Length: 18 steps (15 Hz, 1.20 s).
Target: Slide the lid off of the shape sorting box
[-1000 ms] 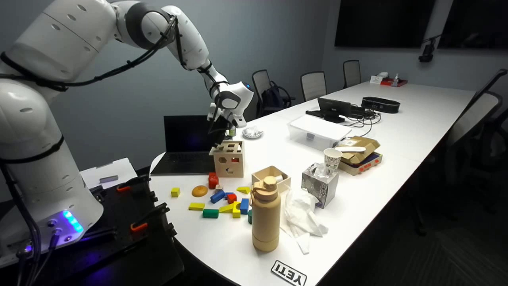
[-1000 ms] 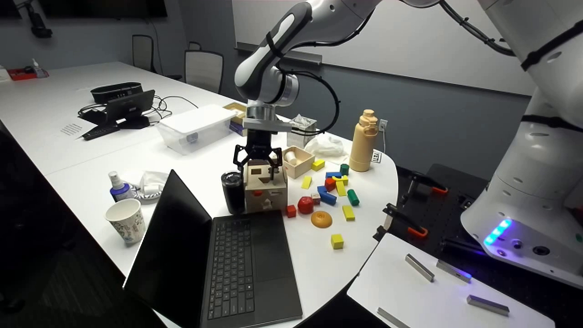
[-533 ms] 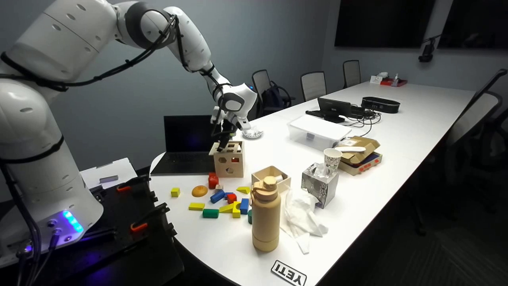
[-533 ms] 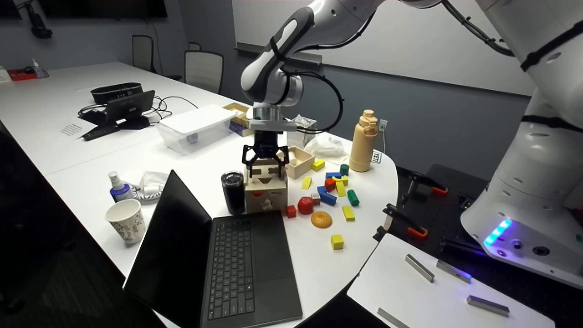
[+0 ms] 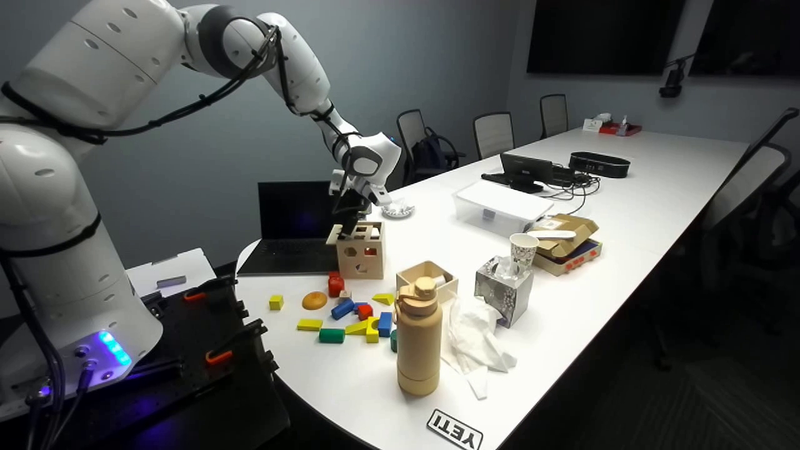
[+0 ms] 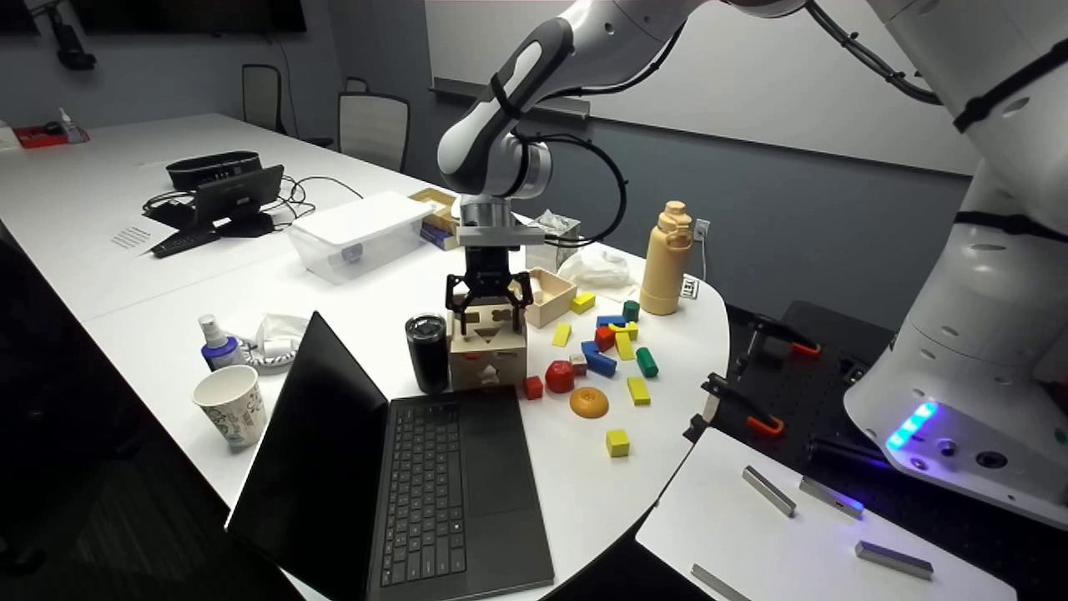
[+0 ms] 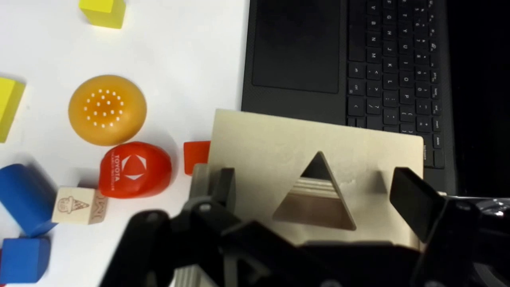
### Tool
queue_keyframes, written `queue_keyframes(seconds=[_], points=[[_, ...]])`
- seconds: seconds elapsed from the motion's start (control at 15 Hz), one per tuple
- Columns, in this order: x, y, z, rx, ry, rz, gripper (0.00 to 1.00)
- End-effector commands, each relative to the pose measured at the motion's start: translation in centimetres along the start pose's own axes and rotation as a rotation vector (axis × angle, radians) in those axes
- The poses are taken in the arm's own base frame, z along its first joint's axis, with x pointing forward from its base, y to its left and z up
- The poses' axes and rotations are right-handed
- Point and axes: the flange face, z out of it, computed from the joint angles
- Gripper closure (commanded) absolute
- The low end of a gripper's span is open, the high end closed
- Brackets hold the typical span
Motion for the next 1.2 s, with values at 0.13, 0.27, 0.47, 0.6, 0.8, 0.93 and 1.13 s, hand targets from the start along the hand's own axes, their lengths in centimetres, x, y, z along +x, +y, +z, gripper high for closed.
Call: queue_keyframes(seconds=[0.13, 0.27, 0.47, 0.6, 0.8, 0.93, 1.13], points=[[-0.5, -1.1, 0.9, -0.025, -0.041, -0.005, 0.00], [-0.7, -1.2, 0.9, -0.022, -0.048, -0.010, 0.00], [-0.6, -1.3, 1.0, -0.020, -0.064, -0.018, 0.00], [-0.6, -1.4, 1.1, -0.018, -0.075, -0.024, 0.00], [-0.7, -1.5, 1.2, -0.004, -0.096, -0.042, 0.00], [-0.8, -1.7, 1.4, 0.002, -0.113, -0.057, 0.00], [-1.0, -2.0, 1.6, 0.006, -0.134, -0.080, 0.00]])
